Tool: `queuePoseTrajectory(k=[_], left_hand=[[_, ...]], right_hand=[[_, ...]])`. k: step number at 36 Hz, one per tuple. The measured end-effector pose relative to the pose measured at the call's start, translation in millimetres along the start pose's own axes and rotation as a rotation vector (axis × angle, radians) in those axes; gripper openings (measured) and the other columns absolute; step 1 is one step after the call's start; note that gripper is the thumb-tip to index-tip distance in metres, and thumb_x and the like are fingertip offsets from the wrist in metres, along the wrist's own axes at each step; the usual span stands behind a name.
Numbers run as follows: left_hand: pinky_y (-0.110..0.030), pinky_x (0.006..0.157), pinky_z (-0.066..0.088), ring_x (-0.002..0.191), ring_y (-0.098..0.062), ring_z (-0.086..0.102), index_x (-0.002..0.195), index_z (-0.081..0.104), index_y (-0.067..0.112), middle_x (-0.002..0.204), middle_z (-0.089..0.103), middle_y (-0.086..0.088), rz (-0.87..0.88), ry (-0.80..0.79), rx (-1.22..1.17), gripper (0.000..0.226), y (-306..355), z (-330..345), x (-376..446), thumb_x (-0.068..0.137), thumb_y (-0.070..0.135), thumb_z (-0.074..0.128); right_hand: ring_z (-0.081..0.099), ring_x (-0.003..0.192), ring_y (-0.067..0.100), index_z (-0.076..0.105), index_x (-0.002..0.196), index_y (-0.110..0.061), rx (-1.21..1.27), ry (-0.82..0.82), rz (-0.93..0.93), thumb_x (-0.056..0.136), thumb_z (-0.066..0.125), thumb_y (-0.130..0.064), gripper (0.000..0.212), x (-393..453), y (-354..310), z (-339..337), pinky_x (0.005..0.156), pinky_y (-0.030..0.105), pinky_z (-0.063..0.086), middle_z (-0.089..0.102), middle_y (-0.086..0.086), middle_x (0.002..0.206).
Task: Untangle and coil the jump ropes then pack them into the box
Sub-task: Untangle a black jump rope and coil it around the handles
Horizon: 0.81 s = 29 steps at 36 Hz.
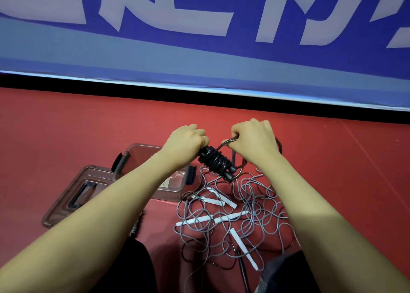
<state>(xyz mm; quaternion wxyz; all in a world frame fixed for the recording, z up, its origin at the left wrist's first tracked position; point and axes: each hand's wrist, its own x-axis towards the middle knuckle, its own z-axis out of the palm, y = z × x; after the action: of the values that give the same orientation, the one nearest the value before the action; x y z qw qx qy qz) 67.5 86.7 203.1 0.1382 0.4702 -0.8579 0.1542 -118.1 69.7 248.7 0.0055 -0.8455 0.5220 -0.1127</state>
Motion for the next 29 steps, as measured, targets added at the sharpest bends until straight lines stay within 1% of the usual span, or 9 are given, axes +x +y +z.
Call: queuePoseTrajectory(k=[4, 7, 9, 13, 15, 17, 21, 26, 29], left_hand=[[-0.020, 0.044, 0.019, 0.043, -0.022, 0.043, 0.045, 0.048, 0.015, 0.046, 0.044, 0.000, -0.057, 0.008, 0.039, 0.016, 0.2, -0.9, 0.3, 0.050, 0.010, 0.063], [-0.019, 0.046, 0.017, 0.042, -0.021, 0.043, 0.044, 0.048, 0.015, 0.046, 0.044, 0.000, -0.068, 0.020, 0.046, 0.016, 0.1, -0.7, 2.2, 0.049, 0.009, 0.063], [-0.019, 0.047, 0.017, 0.042, -0.021, 0.043, 0.045, 0.048, 0.015, 0.046, 0.044, 0.000, -0.078, 0.021, 0.057, 0.021, -0.2, 1.6, 2.5, 0.048, 0.006, 0.067], [-0.020, 0.048, 0.018, 0.043, -0.022, 0.042, 0.046, 0.048, 0.014, 0.046, 0.044, -0.001, -0.102, 0.018, 0.055, 0.030, -0.4, 3.8, 1.3, 0.046, 0.000, 0.075], [-0.020, 0.048, 0.016, 0.041, -0.021, 0.042, 0.044, 0.046, 0.015, 0.045, 0.043, 0.000, -0.132, 0.008, 0.071, 0.029, -0.3, 2.3, 1.0, 0.043, 0.000, 0.071], [-0.019, 0.047, 0.016, 0.038, -0.021, 0.043, 0.042, 0.046, 0.015, 0.043, 0.043, -0.001, -0.183, -0.009, 0.070, 0.037, -1.0, 2.8, -1.5, 0.037, -0.003, 0.078], [-0.018, 0.047, 0.017, 0.036, -0.022, 0.042, 0.040, 0.046, 0.014, 0.041, 0.043, -0.001, -0.234, -0.031, 0.079, 0.044, -2.6, 1.1, -3.3, 0.028, -0.001, 0.085], [-0.020, 0.048, 0.018, 0.041, -0.021, 0.044, 0.043, 0.050, 0.016, 0.044, 0.045, 0.001, -0.065, -0.077, 0.109, 0.039, 2.9, 3.3, 0.1, 0.036, 0.003, 0.085], [-0.020, 0.046, 0.024, 0.044, -0.021, 0.046, 0.046, 0.050, 0.018, 0.047, 0.046, 0.003, 0.081, -0.009, 0.082, 0.021, 8.7, 3.7, 1.9, 0.053, 0.013, 0.069]], right_hand=[[0.044, 0.050, 0.015, 0.050, 0.048, -0.017, 0.505, -0.037, 0.172, 0.079, 0.074, -0.037, 0.043, -1.6, -2.5, 1.8, 0.057, 0.026, 0.034, 0.051, -0.004, 0.047], [0.042, 0.050, 0.018, 0.044, 0.045, -0.016, 0.607, -0.035, 0.219, 0.076, 0.076, -0.040, 0.051, -1.2, -4.3, 6.2, 0.055, 0.029, 0.039, 0.048, -0.001, 0.045], [0.042, 0.056, 0.022, 0.038, 0.046, -0.016, 0.520, -0.050, 0.215, 0.077, 0.075, -0.041, 0.055, -0.3, -3.4, 4.8, 0.056, 0.033, 0.043, 0.041, 0.000, 0.047], [0.046, 0.066, 0.028, 0.037, 0.049, -0.012, 0.223, -0.102, 0.172, 0.081, 0.064, -0.029, 0.046, -1.3, -3.3, -5.1, 0.051, 0.027, 0.032, 0.040, 0.000, 0.051], [0.045, 0.064, 0.028, 0.035, 0.048, -0.012, 0.191, -0.157, 0.163, 0.081, 0.062, -0.026, 0.045, -2.0, -3.5, -5.2, 0.051, 0.026, 0.032, 0.038, 0.001, 0.050], [0.043, 0.064, 0.029, 0.034, 0.048, -0.012, 0.185, -0.188, 0.173, 0.080, 0.061, -0.023, 0.043, -3.0, -3.0, -1.9, 0.053, 0.027, 0.033, 0.037, 0.002, 0.050], [0.050, 0.068, 0.032, 0.041, 0.052, -0.011, 0.130, -0.140, 0.178, 0.079, 0.059, -0.020, 0.033, -5.3, -2.7, 2.3, 0.057, 0.029, 0.035, 0.045, 0.004, 0.056], [0.046, 0.073, 0.031, 0.046, 0.066, -0.017, -0.023, 0.004, 0.056, 0.089, 0.052, -0.021, 0.024, -4.8, -8.2, -1.5, 0.071, 0.033, 0.031, 0.045, 0.000, 0.063], [0.045, 0.070, 0.029, 0.041, 0.063, -0.017, -0.095, 0.103, 0.025, 0.086, 0.049, -0.016, 0.024, -3.5, -10.5, -0.5, 0.073, 0.034, 0.027, 0.040, -0.004, 0.056]])
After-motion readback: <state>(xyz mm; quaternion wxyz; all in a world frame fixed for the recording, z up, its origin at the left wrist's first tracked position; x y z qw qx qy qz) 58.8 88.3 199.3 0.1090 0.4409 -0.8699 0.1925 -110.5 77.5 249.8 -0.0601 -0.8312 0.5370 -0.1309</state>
